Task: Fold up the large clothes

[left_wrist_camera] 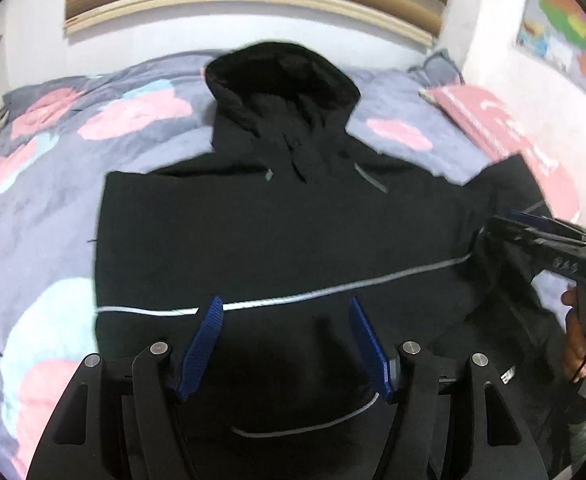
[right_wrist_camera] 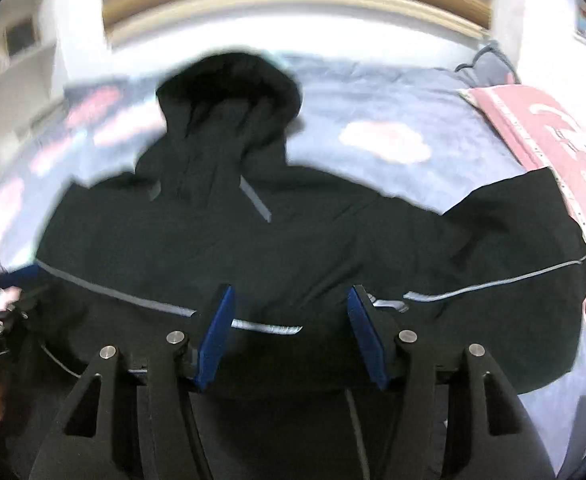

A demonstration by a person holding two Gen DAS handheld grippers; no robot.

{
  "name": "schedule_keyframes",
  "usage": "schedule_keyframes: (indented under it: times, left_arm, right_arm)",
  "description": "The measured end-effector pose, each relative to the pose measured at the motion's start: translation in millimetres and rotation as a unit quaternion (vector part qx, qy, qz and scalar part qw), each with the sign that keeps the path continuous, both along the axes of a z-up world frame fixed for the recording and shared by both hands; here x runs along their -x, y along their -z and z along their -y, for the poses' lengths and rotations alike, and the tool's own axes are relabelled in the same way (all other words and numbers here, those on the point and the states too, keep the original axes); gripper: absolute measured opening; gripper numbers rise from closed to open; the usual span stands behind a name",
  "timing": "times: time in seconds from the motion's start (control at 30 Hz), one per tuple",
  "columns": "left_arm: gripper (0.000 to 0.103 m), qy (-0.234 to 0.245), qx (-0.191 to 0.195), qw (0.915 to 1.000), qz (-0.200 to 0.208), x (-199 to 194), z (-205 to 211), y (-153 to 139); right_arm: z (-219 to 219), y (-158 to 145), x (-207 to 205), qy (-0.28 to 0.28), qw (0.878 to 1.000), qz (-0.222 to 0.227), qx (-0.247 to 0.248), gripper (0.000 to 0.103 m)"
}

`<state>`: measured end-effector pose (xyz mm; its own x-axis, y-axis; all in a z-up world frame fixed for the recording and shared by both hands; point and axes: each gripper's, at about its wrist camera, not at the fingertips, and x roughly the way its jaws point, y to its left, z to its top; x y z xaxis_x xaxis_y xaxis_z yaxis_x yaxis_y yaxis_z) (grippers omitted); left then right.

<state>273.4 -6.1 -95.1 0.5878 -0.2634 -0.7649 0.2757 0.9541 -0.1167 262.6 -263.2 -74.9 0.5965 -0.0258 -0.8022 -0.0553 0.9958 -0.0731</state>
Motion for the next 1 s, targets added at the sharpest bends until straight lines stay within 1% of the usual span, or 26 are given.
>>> schedule_keyframes:
  times: [0.07,0.1,0.13,0.17,0.23,0.33,0.47,0.5,0.53,0.57,0.67,0.73,0.77,0.83,0.87,0.93,0.97,1.0]
  left_arm:
    - [0.067,-0.009,-0.018,0.9993,-0.032,-7.2,2.8,27.8]
    - [0.067,-0.014,-0.016,0.9988,-0.044,-11.1,1.2,46.7]
    - [0.067,-0.015,-0.009,0.9992,-0.035,-9.4,0.2,51.9]
    - [0.067,-0.017,-0.006,0.9997,-0.017,-6.4,-0.7,54.0]
    - [0.067,-0.022,-0.012,0.9996,-0.012,-4.3,1.0,52.6]
    - [0.068,-0.022,-0.024,0.9995,0.001,0.1,4.1,53.6]
    - [0.068,-0.026,-0.025,0.9993,0.002,2.1,3.9,47.4]
    - [0.068,-0.028,-0.027,0.9992,0.0,-0.3,6.8,44.9]
    - [0.068,-0.029,-0.02,0.9994,-0.005,3.0,9.0,38.9]
    - [0.068,-0.025,-0.009,0.9996,-0.008,3.5,11.5,34.5]
    - [0.068,-0.002,0.034,0.9994,-0.001,14.7,32.0,10.1]
    - [0.068,0.015,0.048,0.9987,0.006,20.2,54.9,-5.2]
    - [0.068,0.03,0.054,0.998,0.011,22.1,72.8,-14.0]
    - [0.068,0.06,0.062,0.996,0.023,26.1,110.4,-25.8]
    - [0.068,0.07,0.062,0.9953,0.025,27.9,125.3,-28.0]
    - [0.068,0.091,0.061,0.9936,0.028,30.4,158.1,-29.2]
    - [0.068,0.101,0.058,0.9928,0.029,29.5,177.8,-27.3]
    - [0.068,0.107,0.058,0.9922,0.026,27.8,191.3,-24.6]
  right_arm:
    - [-1.0,33.4,-7.0,0.01,0.999,-0.048,0.006,0.062]
    - [2.0,58.7,-10.6,0.013,0.997,-0.08,0.004,0.062]
    - [3.2,65.4,-7.3,0.009,0.998,-0.066,0.002,0.062]
    - [1.8,65.1,2.3,0.0,0.999,-0.031,0.009,0.062]
    - [-1.0,63.3,7.8,-0.002,1.0,-0.014,0.015,0.063]
    - [-0.6,61.8,14.1,-0.004,1.0,0.0,0.009,0.064]
    - [-0.8,60.1,15.7,-0.003,1.0,-0.006,0.009,0.064]
    - [0.7,55.9,18.3,-0.004,1.0,-0.011,0.006,0.064]
    - [3.9,49.8,23.0,-0.007,1.0,-0.015,-0.001,0.064]
    - [6.9,53.0,19.7,-0.01,1.0,-0.014,-0.008,0.064]
    - [23.8,22.4,40.6,-0.023,0.998,0.004,-0.05,0.065]
    - [46.1,-4.2,55.5,-0.021,0.997,0.026,-0.067,0.065]
    - [63.5,-21.1,63.9,-0.016,0.996,0.043,-0.072,0.065]
    - [94.2,-42.2,72.3,0.002,0.995,0.064,-0.075,0.065]
    - [120.9,-53.8,77.3,0.02,0.994,0.075,-0.077,0.065]
    - [165.2,-64.6,82.3,0.05,0.992,0.084,-0.081,0.066]
    - [180.6,-66.1,83.0,0.06,0.991,0.085,-0.081,0.066]
    - [207.6,-66.6,83.5,0.081,0.99,0.085,-0.08,0.067]
